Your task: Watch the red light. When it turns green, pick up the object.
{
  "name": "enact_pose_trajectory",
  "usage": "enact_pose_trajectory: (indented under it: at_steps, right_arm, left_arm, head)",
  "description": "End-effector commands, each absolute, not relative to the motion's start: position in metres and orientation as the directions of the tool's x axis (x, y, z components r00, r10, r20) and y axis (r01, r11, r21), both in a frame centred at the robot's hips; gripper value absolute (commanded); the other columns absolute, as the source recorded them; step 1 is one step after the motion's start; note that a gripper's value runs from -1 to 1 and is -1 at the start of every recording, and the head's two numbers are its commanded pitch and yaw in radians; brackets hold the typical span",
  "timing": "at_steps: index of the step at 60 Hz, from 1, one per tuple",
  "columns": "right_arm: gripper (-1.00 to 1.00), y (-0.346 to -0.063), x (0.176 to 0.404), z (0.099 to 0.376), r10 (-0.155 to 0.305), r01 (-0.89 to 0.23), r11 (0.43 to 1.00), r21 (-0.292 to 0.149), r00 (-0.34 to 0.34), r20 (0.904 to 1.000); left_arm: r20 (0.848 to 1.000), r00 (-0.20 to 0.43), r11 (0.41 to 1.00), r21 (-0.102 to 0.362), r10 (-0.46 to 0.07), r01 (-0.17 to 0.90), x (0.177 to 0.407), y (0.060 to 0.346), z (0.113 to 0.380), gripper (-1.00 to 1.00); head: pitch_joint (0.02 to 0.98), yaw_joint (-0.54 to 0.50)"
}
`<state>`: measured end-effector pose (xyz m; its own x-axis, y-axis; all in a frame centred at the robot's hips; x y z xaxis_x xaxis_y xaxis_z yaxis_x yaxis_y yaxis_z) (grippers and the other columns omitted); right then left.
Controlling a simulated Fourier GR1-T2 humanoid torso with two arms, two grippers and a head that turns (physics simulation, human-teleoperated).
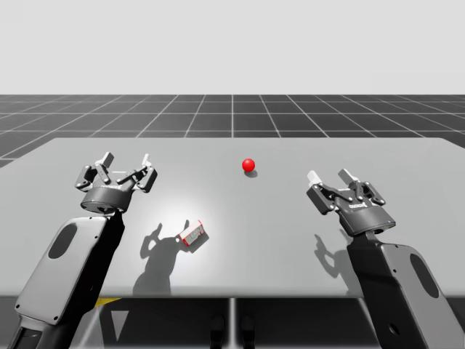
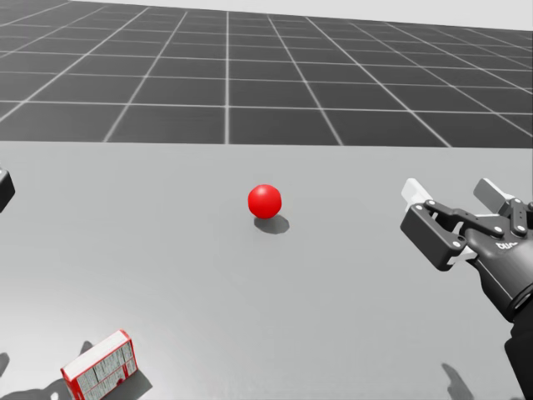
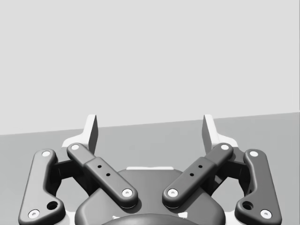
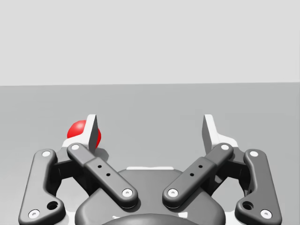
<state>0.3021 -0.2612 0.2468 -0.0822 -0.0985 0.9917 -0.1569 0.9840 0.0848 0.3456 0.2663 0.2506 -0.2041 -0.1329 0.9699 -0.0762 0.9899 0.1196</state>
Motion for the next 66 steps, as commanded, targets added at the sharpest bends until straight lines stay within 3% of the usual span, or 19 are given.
enact_pose_trajectory:
  at_steps: [1, 26, 51, 60, 66]
  right_arm:
    - [-1.00, -0.2611, 0.3022, 0.2468, -0.096, -0.158, 0.984, 0.082, -0.083, 0.9919]
    - [-1.00, -0.2607, 0.3019, 0.2470, -0.097, -0.159, 0.984, 0.083, -0.083, 0.9919]
    - [-1.00, -0.2586, 0.3017, 0.2464, -0.092, -0.163, 0.983, 0.079, -0.076, 0.9928]
    - [-1.00, -0.2569, 0.3024, 0.2449, -0.090, -0.164, 0.983, 0.078, -0.072, 0.9933]
    - [-1.00, -0.2561, 0.3027, 0.2439, -0.089, -0.165, 0.983, 0.076, -0.070, 0.9936]
  left_arm:
    - [0.970, -0.204, 0.990, 0.120, -0.133, -0.075, 0.3457, 0.2663, 0.2504, -1.00]
    - [0.970, -0.202, 0.990, 0.120, -0.133, -0.074, 0.3459, 0.2662, 0.2501, -1.00]
    - [0.971, -0.190, 0.989, 0.131, -0.141, -0.065, 0.3475, 0.2640, 0.2481, -1.00]
    - [0.973, -0.186, 0.990, 0.131, -0.140, -0.059, 0.3476, 0.2633, 0.2486, -1.00]
    - [0.980, -0.164, 0.994, 0.108, -0.111, -0.024, 0.3470, 0.2612, 0.2494, -1.00]
  head:
    - [0.583, -0.10]
    - [0.612, -0.08]
    - [0.827, 0.20]
    - [0.863, 0.23]
    - [0.872, 0.23]
